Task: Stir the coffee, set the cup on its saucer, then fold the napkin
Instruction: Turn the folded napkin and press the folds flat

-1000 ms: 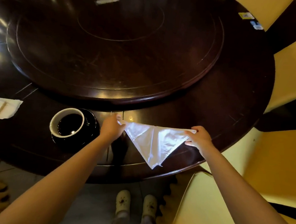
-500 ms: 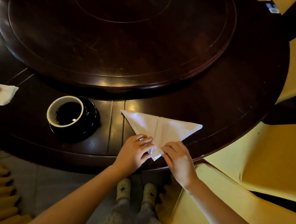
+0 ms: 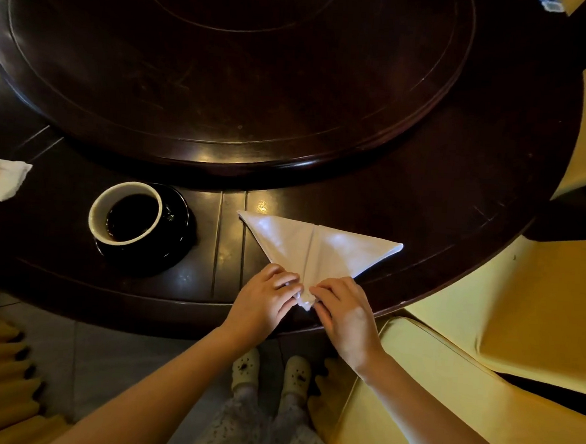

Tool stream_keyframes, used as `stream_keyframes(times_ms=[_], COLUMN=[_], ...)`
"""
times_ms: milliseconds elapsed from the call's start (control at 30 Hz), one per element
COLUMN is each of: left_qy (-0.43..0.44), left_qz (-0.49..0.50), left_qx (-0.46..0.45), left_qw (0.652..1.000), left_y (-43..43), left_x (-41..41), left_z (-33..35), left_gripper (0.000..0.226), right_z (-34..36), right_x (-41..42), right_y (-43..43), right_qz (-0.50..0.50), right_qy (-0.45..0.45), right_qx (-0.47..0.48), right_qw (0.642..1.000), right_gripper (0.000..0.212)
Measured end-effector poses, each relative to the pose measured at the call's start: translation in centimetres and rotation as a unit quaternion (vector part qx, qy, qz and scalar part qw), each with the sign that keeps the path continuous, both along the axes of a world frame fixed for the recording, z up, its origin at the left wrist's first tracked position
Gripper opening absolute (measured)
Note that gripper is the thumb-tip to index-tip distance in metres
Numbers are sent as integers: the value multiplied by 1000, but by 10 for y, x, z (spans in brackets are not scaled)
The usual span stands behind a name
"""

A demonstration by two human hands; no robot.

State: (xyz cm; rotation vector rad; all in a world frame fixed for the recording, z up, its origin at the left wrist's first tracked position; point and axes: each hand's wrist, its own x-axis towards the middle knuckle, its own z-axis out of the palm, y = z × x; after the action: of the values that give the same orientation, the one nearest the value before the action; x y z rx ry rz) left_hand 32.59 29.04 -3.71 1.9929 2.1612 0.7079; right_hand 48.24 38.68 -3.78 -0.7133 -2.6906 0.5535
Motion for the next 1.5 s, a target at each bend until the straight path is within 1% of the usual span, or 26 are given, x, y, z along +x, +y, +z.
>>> stream_keyframes(times_ms=[67, 133, 267, 400, 533, 633, 733, 833, 967, 1100, 1167, 1233, 1367, 1500], left_qy=[2, 7, 25, 29, 27, 51, 80, 98, 92, 96, 98, 94, 75, 18], left_qz=[-6, -14, -29, -14, -11, -30, -11, 22, 45, 17, 21, 27, 39, 53], left_qx=[8, 11, 15, 29, 19, 25, 45, 54, 64, 68, 55, 51, 76, 68], left_qw=[1000, 1000, 999, 999, 999, 998, 996, 993, 993, 993, 993, 994, 994, 996], left_y=[2, 5, 5, 4, 11, 10, 9, 16, 26, 5, -5, -10, -4, -2], left_x=[-2, -5, -4, 0, -1, -2, -4, -5, -7, 0, 5, 8, 11, 17], left_z=[4, 6, 4, 8, 8, 3, 0, -1, 3, -6, -12, -17, -15, -8], left_gripper=[28, 30, 27, 21, 27, 25, 22, 13, 16, 17, 19, 21, 21, 24], right_z=[1, 1, 3, 3, 0, -3, -3, -1, -2, -8, -12, -14, -10, -12], right_x=[-3, -5, -7, -7, -17, -12, -11, -23, -29, -8, 1, 4, -3, -11], right_y=[6, 11, 11, 12, 14, 12, 13, 18, 22, 14, 13, 12, 9, 6], right_qz=[-5, -3, 20, 18, 4, 26, 30, 2, -17, 37, 43, 38, 14, -18], right_qy=[18, 25, 18, 32, 47, 36, 33, 59, 70, 51, 34, 24, 41, 36], right_qx=[2, 3, 13, 18, 21, 30, 40, 50, 56, 57, 67, 77, 54, 31], right_qw=[1000, 1000, 1000, 999, 999, 999, 998, 997, 996, 996, 996, 996, 998, 999], right_gripper=[15, 13, 10, 9, 11, 13, 13, 11, 9, 6, 12, 16, 12, 14])
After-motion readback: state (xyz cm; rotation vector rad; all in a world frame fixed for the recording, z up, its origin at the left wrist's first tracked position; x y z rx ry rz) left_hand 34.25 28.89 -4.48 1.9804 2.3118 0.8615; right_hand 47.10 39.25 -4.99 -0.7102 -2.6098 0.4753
